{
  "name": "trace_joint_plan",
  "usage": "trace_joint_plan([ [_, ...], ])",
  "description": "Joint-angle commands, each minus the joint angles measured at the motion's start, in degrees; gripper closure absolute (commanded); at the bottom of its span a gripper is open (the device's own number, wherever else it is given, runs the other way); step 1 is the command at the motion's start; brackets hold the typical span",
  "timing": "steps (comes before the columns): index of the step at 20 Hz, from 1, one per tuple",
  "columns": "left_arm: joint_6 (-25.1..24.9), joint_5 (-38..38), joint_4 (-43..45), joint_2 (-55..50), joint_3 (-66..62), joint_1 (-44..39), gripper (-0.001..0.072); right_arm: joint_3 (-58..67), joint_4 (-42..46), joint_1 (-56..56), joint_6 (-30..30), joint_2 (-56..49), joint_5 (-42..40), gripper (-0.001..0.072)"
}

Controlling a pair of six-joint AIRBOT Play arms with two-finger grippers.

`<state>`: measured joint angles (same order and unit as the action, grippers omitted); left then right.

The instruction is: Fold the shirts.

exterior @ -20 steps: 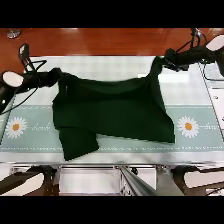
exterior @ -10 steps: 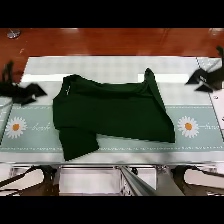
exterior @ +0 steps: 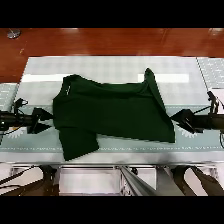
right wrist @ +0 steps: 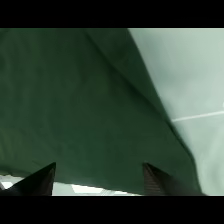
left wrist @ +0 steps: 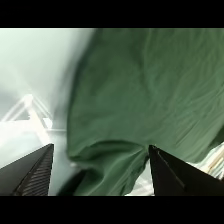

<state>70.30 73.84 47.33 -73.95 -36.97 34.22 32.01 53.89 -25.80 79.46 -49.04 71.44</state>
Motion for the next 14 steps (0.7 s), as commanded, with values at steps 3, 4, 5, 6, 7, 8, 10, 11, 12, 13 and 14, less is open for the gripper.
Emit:
trace_joint_plan([
  [3,-0.61,-2.78,-2.21,-1.6,2.93,-4.61,0.0004,-3.21,-3.98,-0.15,-0.24,2.84,0.42,0.0094],
  [4,-0.63,-2.84,-2.16,-1.88,2.93,-5.03,0.0004,-3.21,-4.31,-0.15,-0.24,2.84,0.37,0.0094],
  [5,-0.59,-3.23,-2.29,-2.21,2.95,-5.44,0.0004,-3.21,-4.35,-0.15,-0.24,2.82,0.31,0.0094],
  [6,-0.59,-3.69,-2.69,-2.43,2.95,-6.14,0.0004,-3.21,-4.35,-0.15,-0.22,2.82,0.04,0.0094],
  [7,-0.66,-5.01,-3.41,-2.51,2.95,-7.23,0.0004,-3.19,-4.35,-0.15,0.04,2.82,-0.37,0.0094],
  [8,-0.9,-5.97,-4.68,-2.49,2.91,-8.44,0.001,-2.97,-3.93,-0.31,0.33,2.82,-0.52,0.0094],
  [10,-4.35,-6.25,-7.58,-2.49,2.91,-9.88,0.0598,-0.68,1.86,-2.45,1.53,2.82,1.36,0.0094],
  [11,-6.27,-5.79,-8.61,-2.43,2.89,-10.25,0.0681,0.74,6.38,-4.37,2.19,2.82,3.34,0.0094],
  [12,-7.06,-5.33,-8.83,-2.38,2.89,-10.32,0.0681,1.68,11.85,-6.73,2.95,2.82,5.6,0.0094],
  [13,-7.56,-5.18,-8.81,-2.38,2.91,-10.32,0.0681,1.62,17.4,-8.33,5.14,2.82,7.04,0.0094],
  [14,-8.07,-4.79,-8.81,-2.38,2.91,-10.32,0.0681,0.81,22.77,-8.83,8.92,2.78,8.22,0.0094],
])
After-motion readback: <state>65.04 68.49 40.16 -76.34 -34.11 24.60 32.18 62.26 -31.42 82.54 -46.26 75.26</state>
